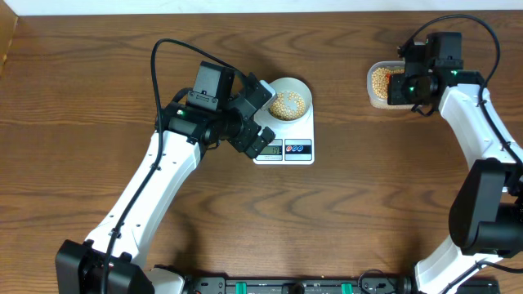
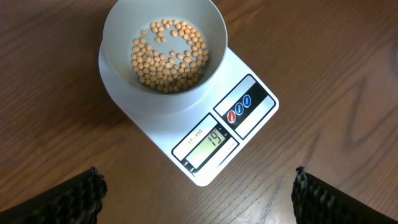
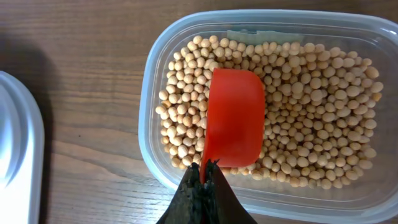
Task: Scoop item into bowl and weigh 50g on scale
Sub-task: 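Lower the red scoop into the soybeans in the tub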
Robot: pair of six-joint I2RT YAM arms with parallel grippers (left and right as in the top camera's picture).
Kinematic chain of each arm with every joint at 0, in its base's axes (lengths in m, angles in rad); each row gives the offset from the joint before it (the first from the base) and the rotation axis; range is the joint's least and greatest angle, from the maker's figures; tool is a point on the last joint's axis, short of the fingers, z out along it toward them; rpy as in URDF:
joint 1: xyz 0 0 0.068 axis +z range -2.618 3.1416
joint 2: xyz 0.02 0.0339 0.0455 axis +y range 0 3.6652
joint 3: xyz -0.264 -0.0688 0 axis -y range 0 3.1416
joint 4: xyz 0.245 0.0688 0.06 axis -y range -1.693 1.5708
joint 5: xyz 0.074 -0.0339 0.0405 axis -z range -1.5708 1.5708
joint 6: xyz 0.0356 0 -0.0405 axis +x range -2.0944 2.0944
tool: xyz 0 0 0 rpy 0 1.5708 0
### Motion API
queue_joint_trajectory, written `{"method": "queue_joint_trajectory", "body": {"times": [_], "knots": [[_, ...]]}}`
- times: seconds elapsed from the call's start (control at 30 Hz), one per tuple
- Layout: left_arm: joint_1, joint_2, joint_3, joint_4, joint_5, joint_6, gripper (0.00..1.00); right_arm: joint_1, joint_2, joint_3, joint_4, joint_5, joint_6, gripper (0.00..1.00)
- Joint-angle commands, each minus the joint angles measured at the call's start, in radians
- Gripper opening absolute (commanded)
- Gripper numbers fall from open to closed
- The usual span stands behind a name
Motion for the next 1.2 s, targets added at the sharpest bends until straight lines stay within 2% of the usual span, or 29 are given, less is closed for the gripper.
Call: {"method": "queue_joint_trajectory", "body": {"times": [0.0, 0.9, 1.17], "knots": [[0.0, 0.004, 0.002, -0.003, 0.016, -0.013, 0.98, -0.024, 0.009, -0.012, -0.002, -0.106, 0.027, 0.01], [0.0, 0.004, 0.002, -0.003, 0.016, -0.013, 0.98, -0.121, 0.012, -0.013, -0.011, -0.217, 0.045, 0.01], [0.0, 0.004, 0.002, -0.003, 0.016, -0.013, 0.98, -0.146, 0.075, -0.013, 0.005, -0.313, 0.059, 0.01]]}}
